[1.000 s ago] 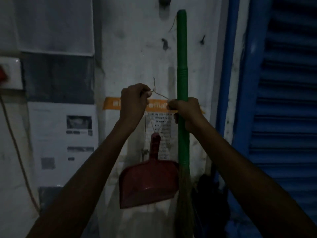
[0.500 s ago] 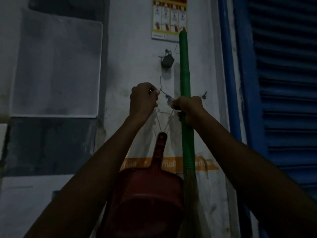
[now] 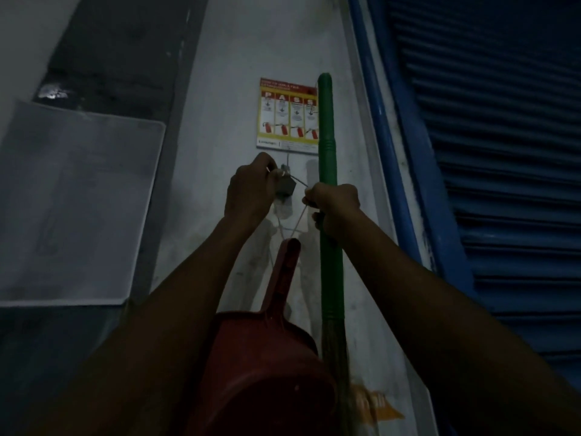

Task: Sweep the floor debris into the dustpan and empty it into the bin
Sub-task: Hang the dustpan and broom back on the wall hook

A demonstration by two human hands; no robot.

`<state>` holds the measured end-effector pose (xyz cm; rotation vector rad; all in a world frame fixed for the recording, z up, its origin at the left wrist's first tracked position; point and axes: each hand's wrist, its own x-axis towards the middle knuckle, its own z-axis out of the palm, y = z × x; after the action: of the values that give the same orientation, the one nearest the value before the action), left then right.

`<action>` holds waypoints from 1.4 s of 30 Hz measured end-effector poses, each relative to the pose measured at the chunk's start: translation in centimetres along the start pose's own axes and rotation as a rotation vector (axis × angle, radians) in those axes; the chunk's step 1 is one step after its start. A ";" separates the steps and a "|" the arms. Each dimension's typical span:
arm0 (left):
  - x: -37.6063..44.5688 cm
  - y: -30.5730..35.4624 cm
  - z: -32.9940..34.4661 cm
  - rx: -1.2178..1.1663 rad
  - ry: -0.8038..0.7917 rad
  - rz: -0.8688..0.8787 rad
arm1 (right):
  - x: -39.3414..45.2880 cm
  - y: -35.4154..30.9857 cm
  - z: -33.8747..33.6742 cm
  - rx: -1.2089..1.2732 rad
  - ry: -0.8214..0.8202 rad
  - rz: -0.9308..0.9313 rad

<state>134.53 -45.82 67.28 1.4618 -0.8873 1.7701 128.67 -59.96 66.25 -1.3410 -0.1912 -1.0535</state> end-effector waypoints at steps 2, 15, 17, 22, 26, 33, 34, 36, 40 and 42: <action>0.6 -0.2 0.2 -0.045 -0.004 -0.056 | 0.6 -0.6 0.3 0.001 -0.005 -0.008; 2.8 0.3 -0.4 -0.083 -0.171 -0.292 | 2.7 -0.6 1.4 -0.030 -0.004 -0.021; 3.3 0.7 -0.5 -0.047 -0.178 -0.293 | 2.9 -0.4 1.7 -0.043 -0.008 -0.024; 4.2 1.5 -0.9 0.006 -0.292 -0.289 | 3.2 0.1 1.6 -0.055 -0.011 -0.004; 4.7 1.3 -1.4 0.046 -0.431 -0.343 | 2.9 0.8 0.8 -0.024 -0.093 0.082; 5.6 1.5 -2.3 -0.008 -0.364 -0.317 | 0.1 0.6 -2.4 0.000 -0.230 0.118; 5.6 1.8 -2.3 -0.033 -0.361 -0.311 | -0.5 0.6 -2.9 -0.003 -0.261 0.129; 5.4 2.5 -2.4 -0.101 -0.377 -0.325 | -1.5 0.6 -3.8 -0.003 -0.309 0.160; 5.4 3.8 -2.1 -0.218 -0.391 -0.410 | -2.9 0.8 -5.0 -0.027 -0.390 0.193; 5.3 3.9 -2.0 -0.283 -0.355 -0.443 | -3.4 1.2 -5.3 -0.022 -0.433 0.203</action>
<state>129.38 -45.92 71.92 1.6514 -0.8617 1.0392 125.30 -62.89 61.70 -1.5620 -0.3571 -0.5882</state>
